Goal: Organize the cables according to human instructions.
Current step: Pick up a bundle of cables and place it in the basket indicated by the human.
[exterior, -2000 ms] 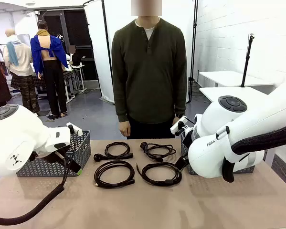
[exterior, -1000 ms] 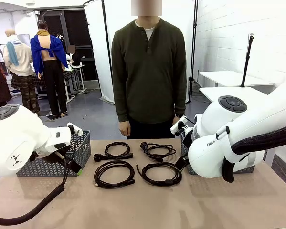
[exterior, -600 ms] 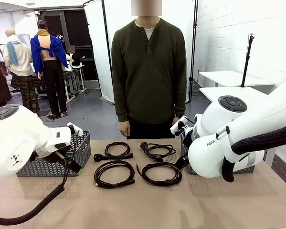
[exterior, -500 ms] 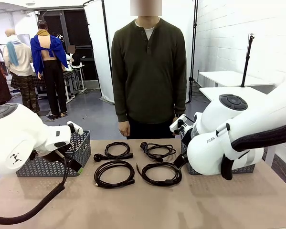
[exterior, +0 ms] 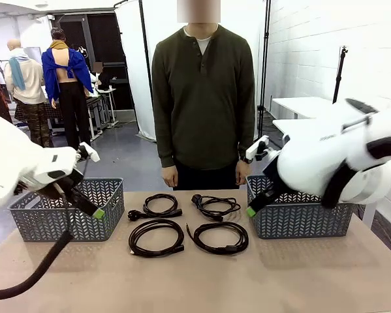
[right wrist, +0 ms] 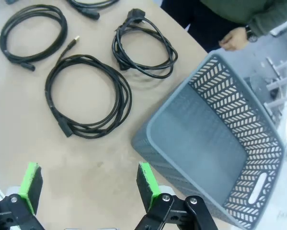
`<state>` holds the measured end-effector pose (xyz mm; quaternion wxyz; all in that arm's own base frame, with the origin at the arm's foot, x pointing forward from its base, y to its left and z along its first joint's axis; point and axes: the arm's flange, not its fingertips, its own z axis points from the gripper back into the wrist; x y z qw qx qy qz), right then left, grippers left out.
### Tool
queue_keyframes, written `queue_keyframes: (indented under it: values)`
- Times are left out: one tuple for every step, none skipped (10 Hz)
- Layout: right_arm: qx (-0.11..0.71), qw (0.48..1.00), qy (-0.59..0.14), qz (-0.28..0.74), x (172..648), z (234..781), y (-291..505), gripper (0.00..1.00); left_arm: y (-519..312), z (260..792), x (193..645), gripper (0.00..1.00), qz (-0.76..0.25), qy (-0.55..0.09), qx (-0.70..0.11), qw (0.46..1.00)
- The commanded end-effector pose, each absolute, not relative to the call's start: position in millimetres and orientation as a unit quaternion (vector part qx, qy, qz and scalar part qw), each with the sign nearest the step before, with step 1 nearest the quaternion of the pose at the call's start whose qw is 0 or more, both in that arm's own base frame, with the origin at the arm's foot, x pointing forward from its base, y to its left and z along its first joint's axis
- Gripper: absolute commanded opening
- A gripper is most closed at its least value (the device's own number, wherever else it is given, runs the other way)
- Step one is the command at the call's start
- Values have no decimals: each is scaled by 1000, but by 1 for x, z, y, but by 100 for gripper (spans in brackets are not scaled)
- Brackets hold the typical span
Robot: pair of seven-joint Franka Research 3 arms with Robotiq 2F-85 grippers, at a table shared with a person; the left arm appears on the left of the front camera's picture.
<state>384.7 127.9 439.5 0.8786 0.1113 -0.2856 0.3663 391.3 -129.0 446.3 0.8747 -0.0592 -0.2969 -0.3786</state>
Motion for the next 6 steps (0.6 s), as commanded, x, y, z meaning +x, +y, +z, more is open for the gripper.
queue_keyframes:
  values:
    - [148, 856, -287, 403, 390, 442, 99, 100, -104, 464, 399, 100, -430, -280, -103, 852]
    - [161, 849, -290, 411, 390, 446, 89, 100, -97, 471, 401, 100, -443, -282, -114, 843]
    - [178, 841, -294, 418, 388, 451, 77, 100, -88, 479, 403, 100, -457, -284, -139, 831]
    - [175, 840, -297, 418, 387, 454, 69, 100, -80, 480, 400, 100, -457, -291, -142, 828]
    - [179, 837, -298, 423, 386, 455, 64, 100, -73, 481, 399, 100, -454, -297, -148, 827]
    - [178, 836, -298, 425, 386, 455, 63, 100, -67, 480, 396, 100, -456, -301, -161, 822]
